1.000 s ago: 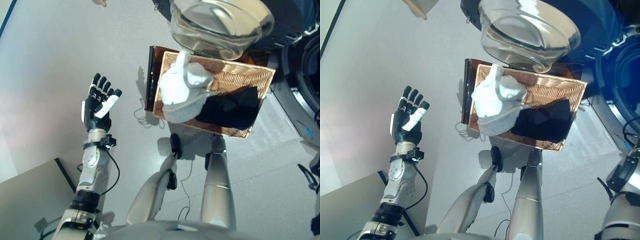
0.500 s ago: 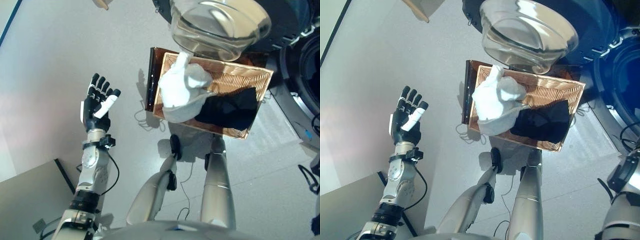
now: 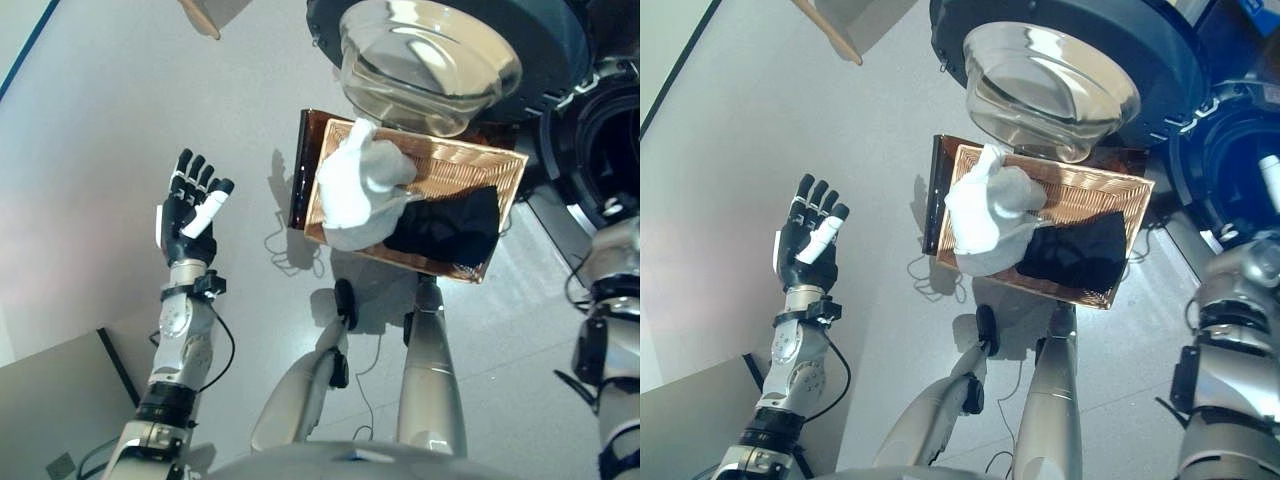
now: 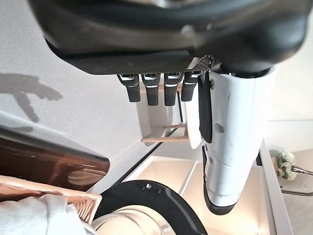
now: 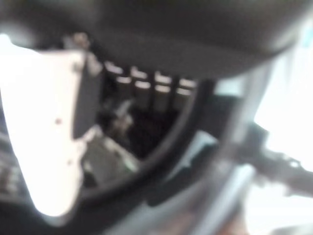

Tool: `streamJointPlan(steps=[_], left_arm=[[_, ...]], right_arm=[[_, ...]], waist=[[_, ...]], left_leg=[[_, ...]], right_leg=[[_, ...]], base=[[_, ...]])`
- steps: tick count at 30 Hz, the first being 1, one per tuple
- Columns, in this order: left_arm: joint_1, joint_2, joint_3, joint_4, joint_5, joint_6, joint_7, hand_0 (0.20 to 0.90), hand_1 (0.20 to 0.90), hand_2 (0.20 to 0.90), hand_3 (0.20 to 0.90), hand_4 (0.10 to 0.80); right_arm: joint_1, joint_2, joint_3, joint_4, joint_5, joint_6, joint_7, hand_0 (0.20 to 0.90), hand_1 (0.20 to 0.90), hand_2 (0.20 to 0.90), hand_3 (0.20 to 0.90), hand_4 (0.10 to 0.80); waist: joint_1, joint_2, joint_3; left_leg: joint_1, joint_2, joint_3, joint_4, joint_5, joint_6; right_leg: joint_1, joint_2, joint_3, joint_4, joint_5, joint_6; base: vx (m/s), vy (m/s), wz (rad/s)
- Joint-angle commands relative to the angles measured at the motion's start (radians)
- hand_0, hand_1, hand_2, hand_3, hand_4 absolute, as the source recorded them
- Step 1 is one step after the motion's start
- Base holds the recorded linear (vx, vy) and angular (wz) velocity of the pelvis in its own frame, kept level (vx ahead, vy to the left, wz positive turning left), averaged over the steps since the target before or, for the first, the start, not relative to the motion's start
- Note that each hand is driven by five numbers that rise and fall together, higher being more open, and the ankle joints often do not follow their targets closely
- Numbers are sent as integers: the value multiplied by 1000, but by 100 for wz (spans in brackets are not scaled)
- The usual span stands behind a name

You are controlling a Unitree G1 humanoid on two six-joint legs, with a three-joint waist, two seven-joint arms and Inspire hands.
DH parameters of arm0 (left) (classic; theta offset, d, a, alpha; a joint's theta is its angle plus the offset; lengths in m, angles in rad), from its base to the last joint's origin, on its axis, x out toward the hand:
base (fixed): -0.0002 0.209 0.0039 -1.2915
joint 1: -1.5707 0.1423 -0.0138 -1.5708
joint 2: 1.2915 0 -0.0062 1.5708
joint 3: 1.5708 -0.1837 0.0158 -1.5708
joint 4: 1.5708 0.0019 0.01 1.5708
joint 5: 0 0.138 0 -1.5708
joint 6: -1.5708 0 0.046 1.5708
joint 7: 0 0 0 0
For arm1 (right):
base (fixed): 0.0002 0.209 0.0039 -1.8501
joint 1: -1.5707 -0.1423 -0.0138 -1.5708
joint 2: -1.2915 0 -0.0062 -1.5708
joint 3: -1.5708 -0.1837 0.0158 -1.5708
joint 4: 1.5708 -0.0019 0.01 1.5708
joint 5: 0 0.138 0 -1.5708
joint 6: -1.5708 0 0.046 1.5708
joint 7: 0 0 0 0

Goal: Pick up the clothes and place them into the washing machine

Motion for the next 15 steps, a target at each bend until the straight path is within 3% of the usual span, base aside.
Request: streamJointPlan(steps=[1, 7, 15], left_arm=[[3, 18, 89, -52, 5, -124, 15, 900, 900, 900, 900, 800], [-9, 6, 94, -34, 7, -125, 13, 900, 900, 900, 900, 800], [6, 0, 127, 2, 40, -127, 23, 900, 900, 900, 900, 800]], right_arm=[[79, 4, 37, -11, -48, -84, -27, 900, 900, 900, 900, 800], [145, 81, 61, -32, -110, -68, -19, 900, 900, 900, 900, 800], [289, 176, 118, -238, -335, -64, -40, 900, 900, 900, 900, 800]], waist=[[23, -7, -104], [23, -22, -114], [7, -67, -119]], left_leg=[[23, 6, -19, -8, -34, -128], [42, 3, -15, -8, -36, -123], [88, 18, -4, -8, -41, -110]], right_leg=[[69, -7, -42, 12, -83, 18], [99, -14, -42, -2, -78, 20], [175, 2, -51, -39, -61, 22]], base=[[0, 0, 0], [2, 22, -2], [13, -15, -10]])
